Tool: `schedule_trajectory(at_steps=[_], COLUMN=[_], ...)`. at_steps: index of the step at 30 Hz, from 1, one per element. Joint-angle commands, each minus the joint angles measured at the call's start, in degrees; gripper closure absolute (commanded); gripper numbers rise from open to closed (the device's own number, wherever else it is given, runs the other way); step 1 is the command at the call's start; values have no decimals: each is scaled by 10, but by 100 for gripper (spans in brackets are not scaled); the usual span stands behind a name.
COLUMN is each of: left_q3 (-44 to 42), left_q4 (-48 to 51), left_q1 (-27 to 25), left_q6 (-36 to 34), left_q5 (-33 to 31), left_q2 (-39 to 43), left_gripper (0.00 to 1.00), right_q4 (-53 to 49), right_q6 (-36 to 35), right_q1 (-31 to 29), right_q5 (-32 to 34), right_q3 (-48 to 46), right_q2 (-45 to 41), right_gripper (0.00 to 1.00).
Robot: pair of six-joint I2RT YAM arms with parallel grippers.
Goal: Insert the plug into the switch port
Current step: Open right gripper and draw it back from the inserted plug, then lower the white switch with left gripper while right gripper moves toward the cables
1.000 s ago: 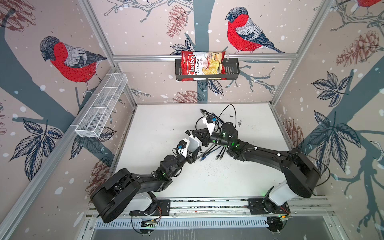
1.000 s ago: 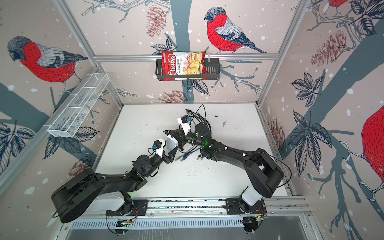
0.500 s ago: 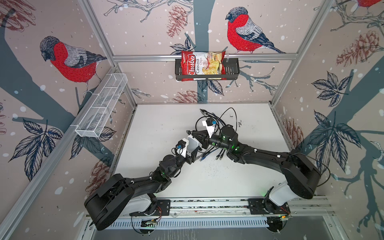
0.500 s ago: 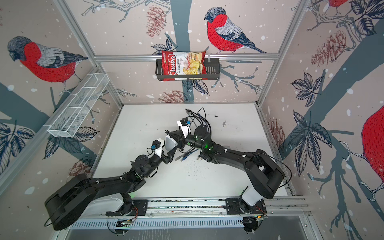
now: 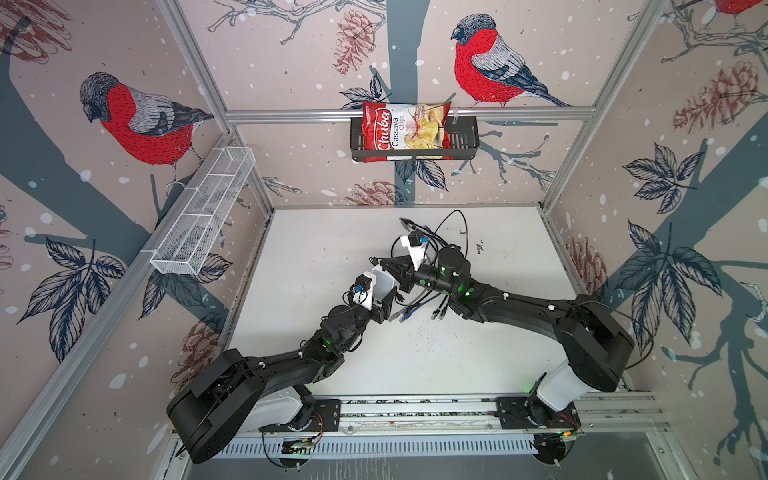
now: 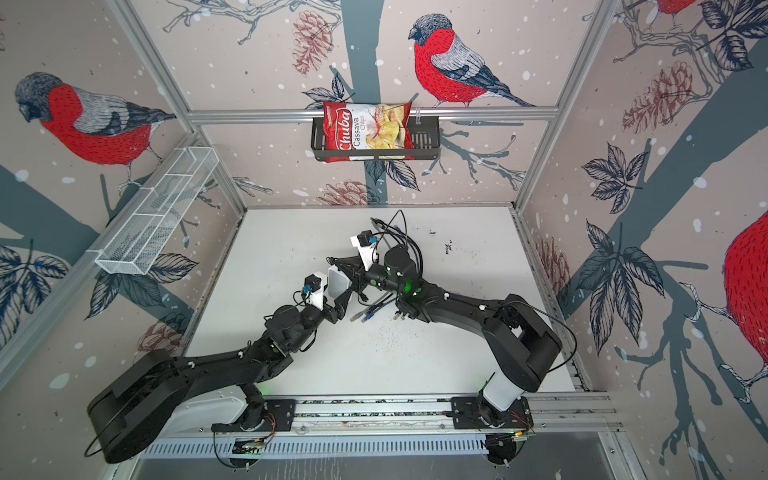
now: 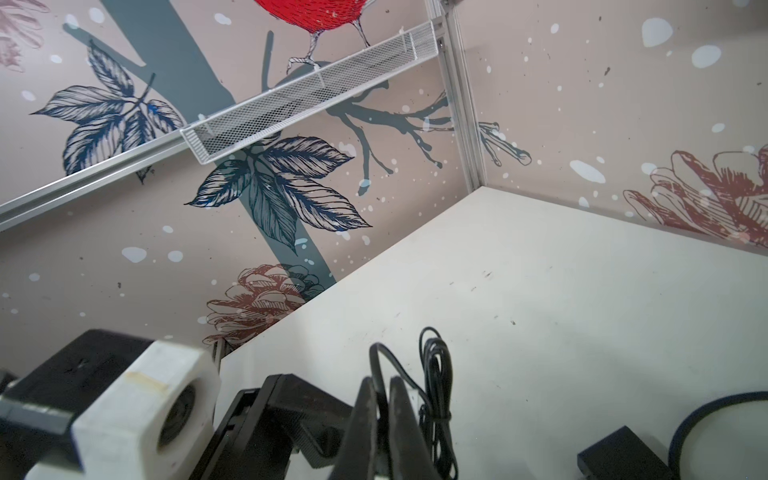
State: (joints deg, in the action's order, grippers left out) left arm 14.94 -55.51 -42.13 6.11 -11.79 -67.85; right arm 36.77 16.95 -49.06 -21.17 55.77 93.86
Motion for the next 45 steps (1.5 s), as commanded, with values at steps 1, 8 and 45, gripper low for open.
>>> schedule_trajectory(at_steps=[1,8,45], left_q3=[35,95,252], left_q4=[6,188,641], left_q1=[12,91,145], left_q6=[56,136,252], left_q5=[-87,-59,50], left_q2=[14,27,-193], left_gripper=[55,57,43], right_q4=[-147,-214,-311], right_q6=[5,-7,-15], right_q1=[6,37,129], right_q5=[-1,-26,108], right_q3=[44,153,85], right_q2=[27,79,15], right_gripper=[92,73,40])
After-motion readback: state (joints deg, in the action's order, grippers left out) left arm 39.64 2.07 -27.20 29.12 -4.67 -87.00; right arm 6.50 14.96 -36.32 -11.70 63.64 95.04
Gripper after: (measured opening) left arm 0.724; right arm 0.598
